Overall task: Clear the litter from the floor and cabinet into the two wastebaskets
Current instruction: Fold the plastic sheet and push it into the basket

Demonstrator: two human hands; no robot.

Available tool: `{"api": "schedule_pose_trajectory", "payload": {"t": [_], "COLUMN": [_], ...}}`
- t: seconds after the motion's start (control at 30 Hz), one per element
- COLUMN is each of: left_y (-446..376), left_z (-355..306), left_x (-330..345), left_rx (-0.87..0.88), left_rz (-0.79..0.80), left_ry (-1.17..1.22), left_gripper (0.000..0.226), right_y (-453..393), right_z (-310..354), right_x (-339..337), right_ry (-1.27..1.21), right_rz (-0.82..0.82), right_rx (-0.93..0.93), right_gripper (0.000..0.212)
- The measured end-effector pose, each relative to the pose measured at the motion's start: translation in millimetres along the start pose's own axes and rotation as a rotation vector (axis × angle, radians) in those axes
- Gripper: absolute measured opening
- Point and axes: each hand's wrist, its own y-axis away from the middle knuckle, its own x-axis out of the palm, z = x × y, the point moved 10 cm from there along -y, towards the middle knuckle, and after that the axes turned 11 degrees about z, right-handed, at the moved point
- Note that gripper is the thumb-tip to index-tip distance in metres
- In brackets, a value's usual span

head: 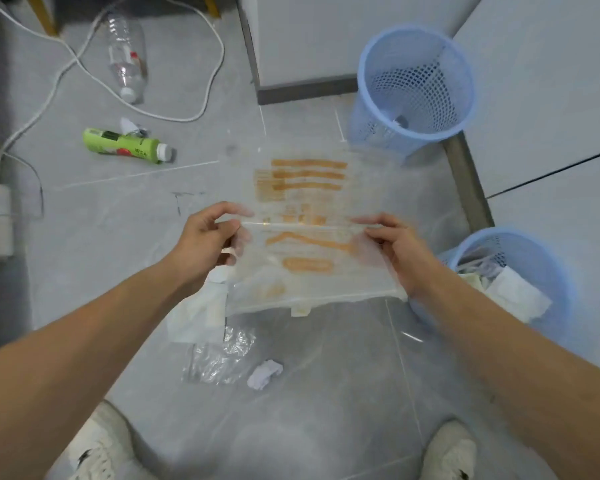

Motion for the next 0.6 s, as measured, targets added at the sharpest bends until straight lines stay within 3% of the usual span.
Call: {"api": "schedule_pose_trajectory", "payload": {"t": [0.1, 0.2, 0.3, 0.43, 0.5, 0.6], "left_y": [6, 7, 12, 18, 20, 22], "left_z": [-33, -65, -100, -145, -161, -188], "left_x": [11, 30, 44, 58, 69, 105], "left_rx": [-0.029, -0.050, -0.007, 0.150, 0.179, 0.223], "left_rz": [-0.026, 0.104, 0.135, 0.130, 0.186, 0.313], "left_ry": [0.079, 0.158, -0.074, -0.285, -0.298, -0.350], "left_gripper": [0.036, 0.041, 0.026, 0.045, 0.049, 0.052], "right_y": [23, 41, 55, 69, 79, 93], "right_z": [24, 49, 82, 109, 112, 113], "right_x": [6, 0, -8, -7, 10, 37], "right_ry": [-0.132, -0.133, 0.141, 0.380, 0.544, 0.604], "right_rz": [0.073, 0.090, 0.015, 0.089, 0.223, 0.329], "right_rx": [0.030, 0.027, -0.055, -0.047, 0.039, 0.074], "right_gripper": [0.044, 0.041, 0.012, 0.046, 0.037, 0.024]}}
